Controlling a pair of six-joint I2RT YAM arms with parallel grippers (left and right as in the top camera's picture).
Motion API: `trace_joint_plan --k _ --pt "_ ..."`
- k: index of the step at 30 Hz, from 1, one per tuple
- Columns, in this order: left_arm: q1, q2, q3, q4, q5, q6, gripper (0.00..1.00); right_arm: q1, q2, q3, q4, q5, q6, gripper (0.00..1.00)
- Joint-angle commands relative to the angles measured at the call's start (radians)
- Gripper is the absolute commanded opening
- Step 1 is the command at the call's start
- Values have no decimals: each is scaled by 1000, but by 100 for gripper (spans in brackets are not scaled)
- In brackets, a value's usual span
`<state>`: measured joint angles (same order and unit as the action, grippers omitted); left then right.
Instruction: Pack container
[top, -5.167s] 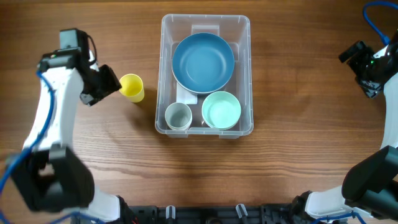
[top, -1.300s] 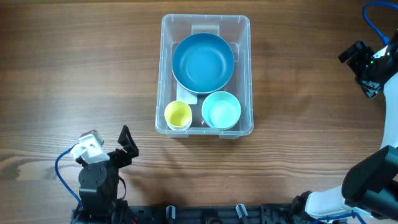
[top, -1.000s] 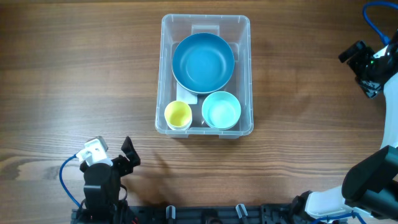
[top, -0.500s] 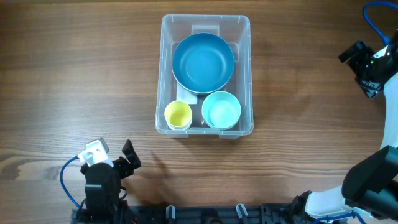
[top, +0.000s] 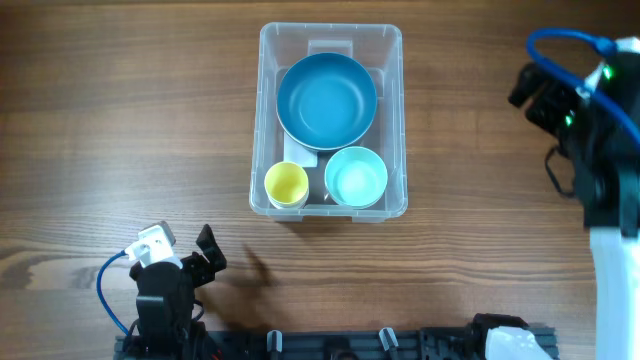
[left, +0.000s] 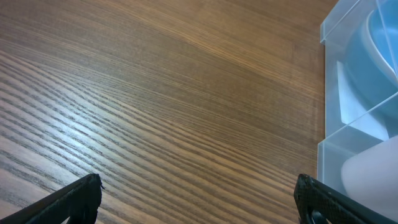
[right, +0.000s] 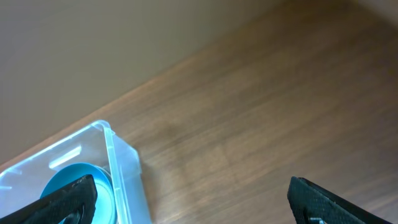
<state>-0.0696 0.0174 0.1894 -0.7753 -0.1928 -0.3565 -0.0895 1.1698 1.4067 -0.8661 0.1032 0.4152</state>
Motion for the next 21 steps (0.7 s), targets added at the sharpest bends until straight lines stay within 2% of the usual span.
trace_joint_plan --k 1,2,4,11,15,21 --pt "7 -11 -10 -3 9 5 100 5 -157 -159 61 -31 -235 100" --pt "7 -11 -10 -3 9 5 100 5 -219 -237 107 -80 -304 100" --pt "7 -11 -10 -3 9 5 100 5 -326 -381 178 -106 -347 100" --pt "7 -11 -10 -3 9 5 100 -6 -748 -892 365 -122 -360 100" --pt "7 -11 -10 -3 9 5 100 -13 -941 -1047 375 -128 -360 100" --pt "7 -11 -10 -3 9 5 100 -13 -1096 -1183 380 -132 -351 100"
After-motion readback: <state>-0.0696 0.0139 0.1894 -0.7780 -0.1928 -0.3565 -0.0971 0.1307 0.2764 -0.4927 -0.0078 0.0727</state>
